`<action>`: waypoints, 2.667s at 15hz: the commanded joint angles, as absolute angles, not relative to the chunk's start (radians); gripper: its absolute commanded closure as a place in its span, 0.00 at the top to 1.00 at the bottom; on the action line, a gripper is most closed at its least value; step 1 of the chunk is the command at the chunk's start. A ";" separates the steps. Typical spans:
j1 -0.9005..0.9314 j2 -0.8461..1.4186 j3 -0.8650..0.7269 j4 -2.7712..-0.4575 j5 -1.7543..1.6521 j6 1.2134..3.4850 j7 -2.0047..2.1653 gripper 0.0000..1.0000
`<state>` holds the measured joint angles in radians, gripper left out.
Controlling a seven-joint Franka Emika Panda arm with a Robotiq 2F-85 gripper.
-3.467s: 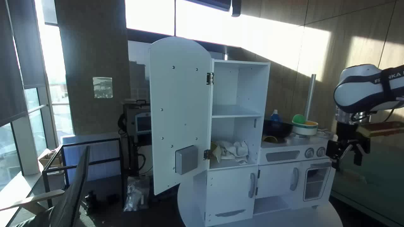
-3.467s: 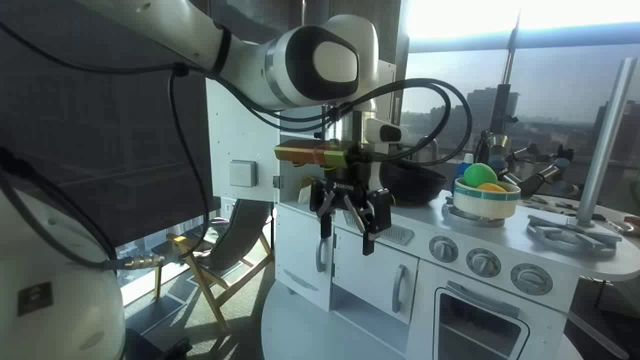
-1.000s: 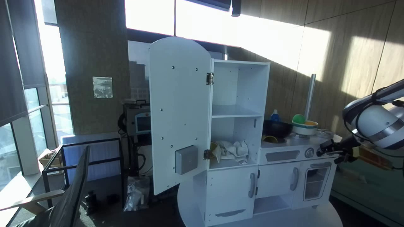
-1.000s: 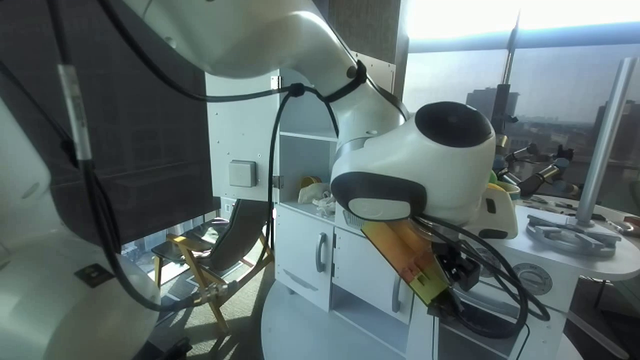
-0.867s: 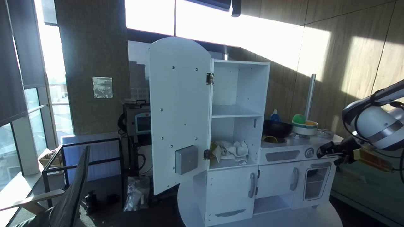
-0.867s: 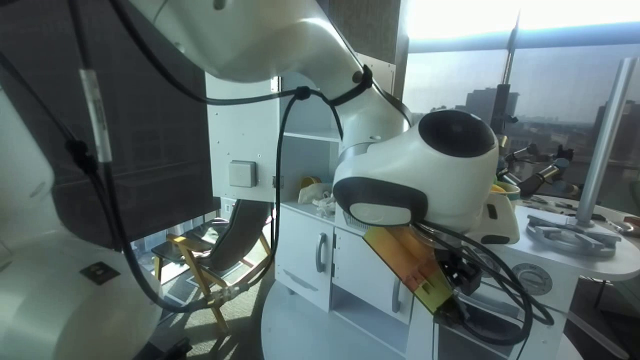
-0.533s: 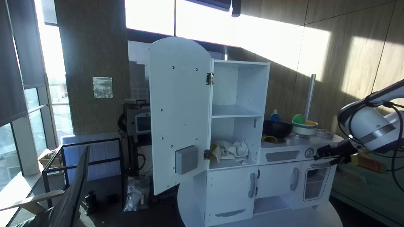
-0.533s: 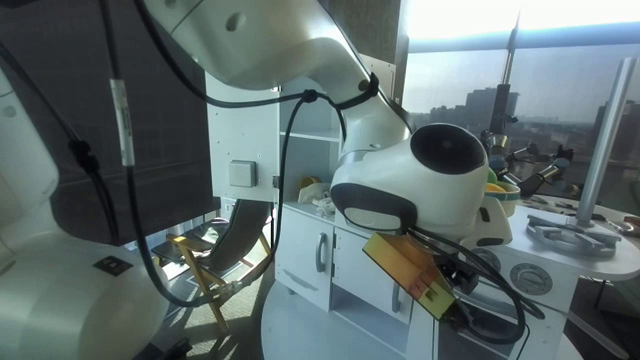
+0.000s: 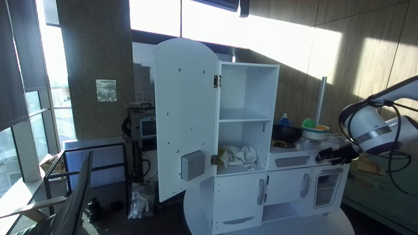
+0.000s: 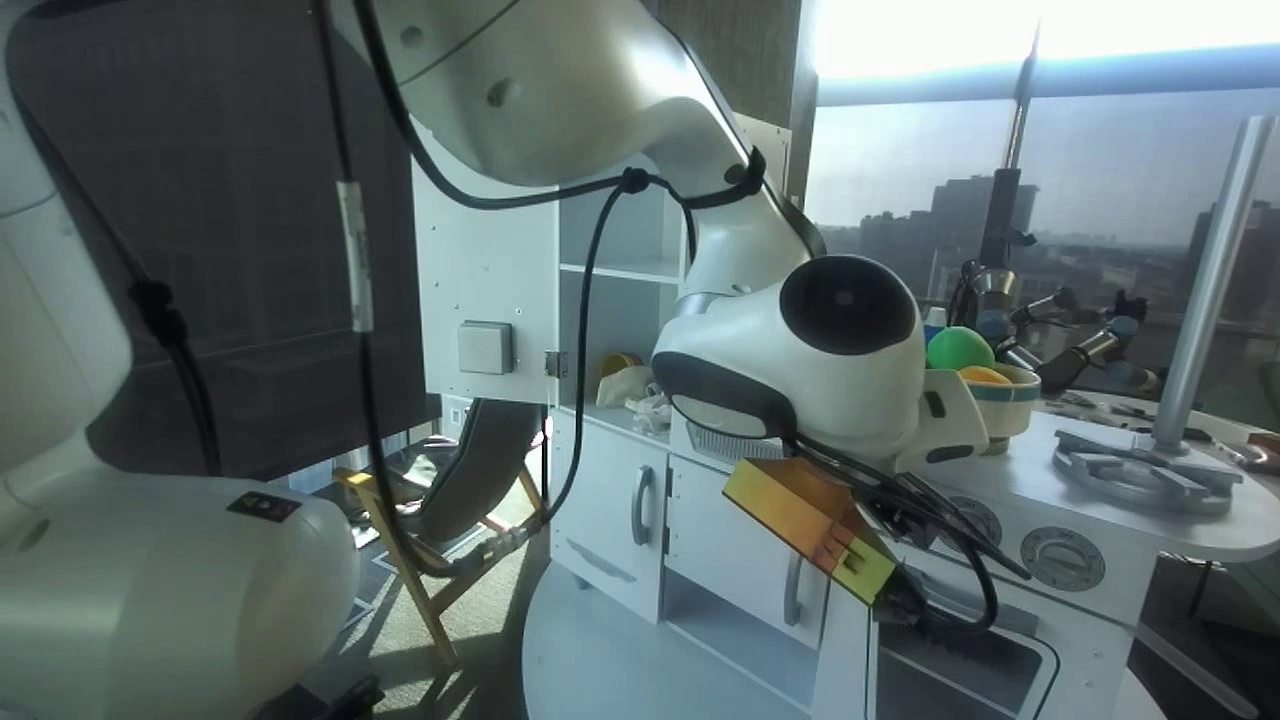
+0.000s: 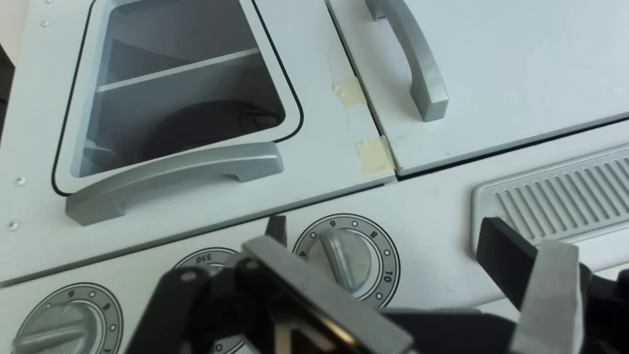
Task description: Dial the stove knob on the left
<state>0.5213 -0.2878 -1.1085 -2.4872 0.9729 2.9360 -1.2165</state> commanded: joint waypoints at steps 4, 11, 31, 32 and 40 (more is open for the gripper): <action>0.610 -0.374 -1.264 -2.433 1.063 2.717 -1.250 1.00; 0.684 -0.469 -1.340 -2.431 1.155 2.749 -1.407 1.00; 0.903 -0.542 -1.508 -2.322 1.675 2.995 -2.153 0.43; 0.898 -0.538 -1.505 -2.322 1.703 2.988 -2.191 0.36; 0.849 -0.454 -1.494 -2.337 2.004 2.893 -2.542 0.23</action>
<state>0.8828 -0.5148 -1.5010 -2.3456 1.8906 2.9484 -2.4037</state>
